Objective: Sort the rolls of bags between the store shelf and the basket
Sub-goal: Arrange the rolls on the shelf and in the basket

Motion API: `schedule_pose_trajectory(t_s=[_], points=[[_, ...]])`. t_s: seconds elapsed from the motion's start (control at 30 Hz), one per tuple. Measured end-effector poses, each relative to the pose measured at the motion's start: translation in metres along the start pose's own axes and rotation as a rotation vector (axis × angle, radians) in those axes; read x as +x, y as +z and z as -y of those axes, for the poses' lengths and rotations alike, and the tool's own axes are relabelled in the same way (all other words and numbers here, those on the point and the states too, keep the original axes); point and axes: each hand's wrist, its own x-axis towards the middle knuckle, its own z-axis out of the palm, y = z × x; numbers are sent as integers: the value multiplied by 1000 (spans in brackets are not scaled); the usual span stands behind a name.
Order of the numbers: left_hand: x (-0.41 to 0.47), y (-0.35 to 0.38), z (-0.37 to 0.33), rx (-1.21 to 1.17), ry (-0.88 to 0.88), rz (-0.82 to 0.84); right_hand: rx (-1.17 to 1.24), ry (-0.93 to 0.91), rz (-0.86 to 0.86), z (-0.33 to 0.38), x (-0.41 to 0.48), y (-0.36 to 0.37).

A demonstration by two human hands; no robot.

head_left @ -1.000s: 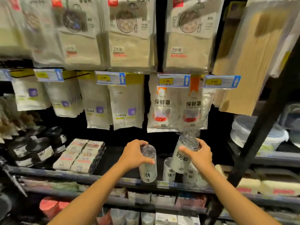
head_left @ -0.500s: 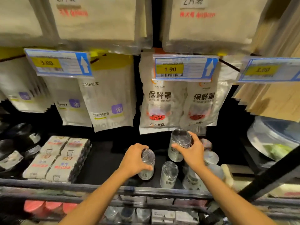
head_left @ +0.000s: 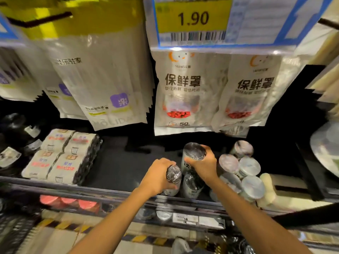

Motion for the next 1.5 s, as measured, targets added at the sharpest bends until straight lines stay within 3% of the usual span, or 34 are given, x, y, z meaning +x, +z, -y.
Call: schedule_pose_trajectory(t_s=[0.6,0.97,1.2,1.5], points=[[2,25,13,-39,8,26,-229,192,209,-25,15,10],[2,10,10,-15,10,120,-212,205,142,-16,-7,5],[-15,-17,-4,54,126,57,-315,70,47,4,-49,-20],[-73,-10,-39,331,423,41,-596,-89,-46,-7,-185,-75]])
